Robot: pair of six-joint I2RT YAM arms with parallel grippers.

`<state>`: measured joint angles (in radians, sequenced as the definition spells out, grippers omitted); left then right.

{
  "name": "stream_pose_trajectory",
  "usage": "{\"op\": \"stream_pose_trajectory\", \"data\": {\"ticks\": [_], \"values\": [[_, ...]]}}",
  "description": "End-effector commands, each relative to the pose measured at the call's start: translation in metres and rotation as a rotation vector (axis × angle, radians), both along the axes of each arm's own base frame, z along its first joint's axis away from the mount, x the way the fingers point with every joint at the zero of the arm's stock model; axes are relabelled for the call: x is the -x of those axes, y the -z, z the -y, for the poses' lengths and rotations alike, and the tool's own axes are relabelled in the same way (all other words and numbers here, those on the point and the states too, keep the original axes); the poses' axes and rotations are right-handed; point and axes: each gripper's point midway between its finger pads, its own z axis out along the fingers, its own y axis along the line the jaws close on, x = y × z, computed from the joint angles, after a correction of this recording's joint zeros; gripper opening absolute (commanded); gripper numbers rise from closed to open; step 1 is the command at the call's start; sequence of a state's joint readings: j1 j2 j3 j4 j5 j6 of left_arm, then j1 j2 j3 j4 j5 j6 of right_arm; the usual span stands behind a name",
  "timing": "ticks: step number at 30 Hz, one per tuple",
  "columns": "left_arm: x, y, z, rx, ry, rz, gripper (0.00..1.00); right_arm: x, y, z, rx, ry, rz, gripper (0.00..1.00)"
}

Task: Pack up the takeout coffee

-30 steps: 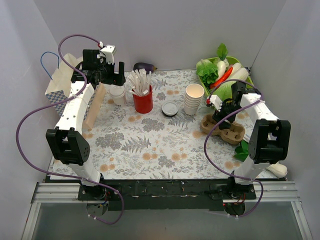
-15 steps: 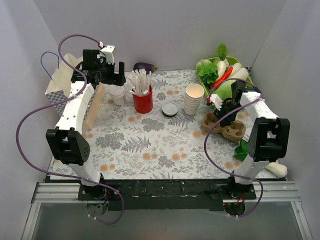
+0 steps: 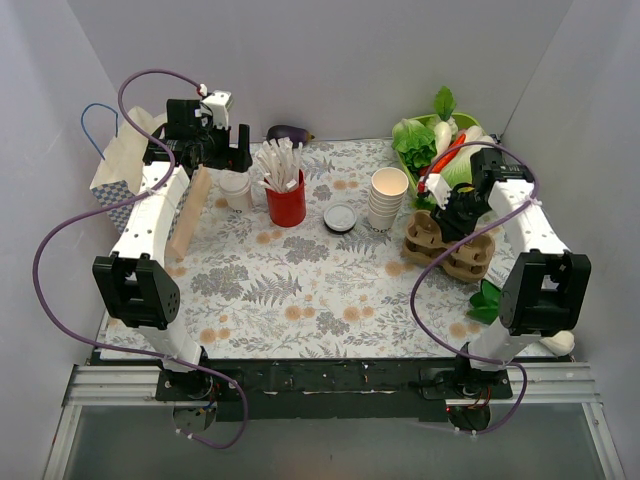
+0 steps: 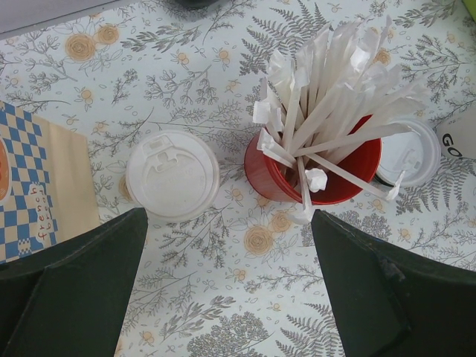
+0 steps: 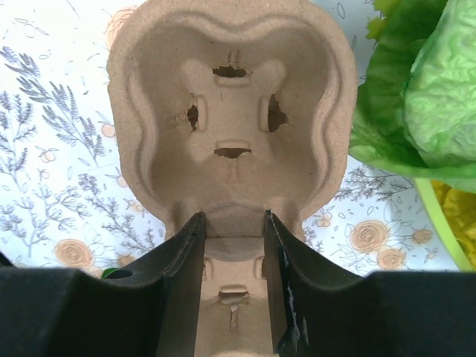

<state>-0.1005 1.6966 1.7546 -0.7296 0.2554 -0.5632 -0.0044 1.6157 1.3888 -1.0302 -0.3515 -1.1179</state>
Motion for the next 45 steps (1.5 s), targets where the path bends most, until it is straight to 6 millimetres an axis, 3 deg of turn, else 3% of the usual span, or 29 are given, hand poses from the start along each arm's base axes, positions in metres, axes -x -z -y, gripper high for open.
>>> {"op": "stream_pose_trajectory", "data": {"ticks": [1,5,7,12,18,21,26,29,30,31,35,37,40,42,43,45], "values": [[0.003,-0.011,0.003,0.010,0.012,0.021,0.93,0.013,-0.030,-0.009,-0.052,0.028,-0.004,0.27],[0.008,-0.011,0.002,0.007,0.011,0.022,0.93,0.028,-0.051,-0.014,-0.080,0.013,0.035,0.28],[0.010,-0.008,0.002,0.007,0.012,0.011,0.93,0.045,-0.057,-0.025,-0.080,-0.045,0.040,0.28],[0.014,-0.006,0.004,0.008,0.015,0.003,0.93,0.090,-0.052,-0.058,-0.073,-0.218,0.021,0.29],[0.018,-0.007,0.011,-0.005,0.033,0.008,0.93,0.147,-0.017,-0.094,-0.072,-0.360,-0.052,0.30],[0.021,-0.009,0.012,-0.016,0.036,0.013,0.93,0.168,0.008,-0.099,-0.068,-0.377,-0.101,0.31],[0.025,-0.019,0.010,-0.038,0.034,0.040,0.94,0.194,0.051,-0.083,0.004,-0.395,-0.141,0.40],[0.027,-0.028,0.007,-0.051,0.029,0.059,0.95,0.201,0.060,-0.078,0.018,-0.396,-0.156,0.54],[0.027,-0.037,0.006,-0.052,0.028,0.080,0.95,0.199,0.056,-0.081,0.009,-0.396,-0.149,0.70],[0.028,-0.043,0.006,-0.057,0.030,0.092,0.95,0.197,0.051,-0.083,-0.002,-0.377,-0.148,0.76],[0.028,-0.084,-0.002,-0.084,0.011,0.191,0.98,0.182,0.014,-0.104,-0.087,-0.348,-0.097,0.85],[0.028,-0.119,-0.019,-0.132,-0.060,0.274,0.98,0.168,-0.009,-0.113,-0.124,-0.319,-0.053,0.86],[0.030,-0.165,-0.061,-0.251,-0.209,0.385,0.98,0.157,-0.029,-0.127,-0.197,-0.269,-0.028,0.86],[0.034,-0.185,-0.086,-0.299,-0.288,0.426,0.98,0.156,-0.032,-0.136,-0.242,-0.219,-0.061,0.86],[0.036,-0.202,-0.110,-0.318,-0.368,0.454,0.98,0.153,-0.034,-0.139,-0.255,-0.199,-0.066,0.86],[0.037,-0.209,-0.134,-0.354,-0.434,0.450,0.98,0.143,-0.034,-0.146,-0.279,-0.136,-0.076,0.88]]}}
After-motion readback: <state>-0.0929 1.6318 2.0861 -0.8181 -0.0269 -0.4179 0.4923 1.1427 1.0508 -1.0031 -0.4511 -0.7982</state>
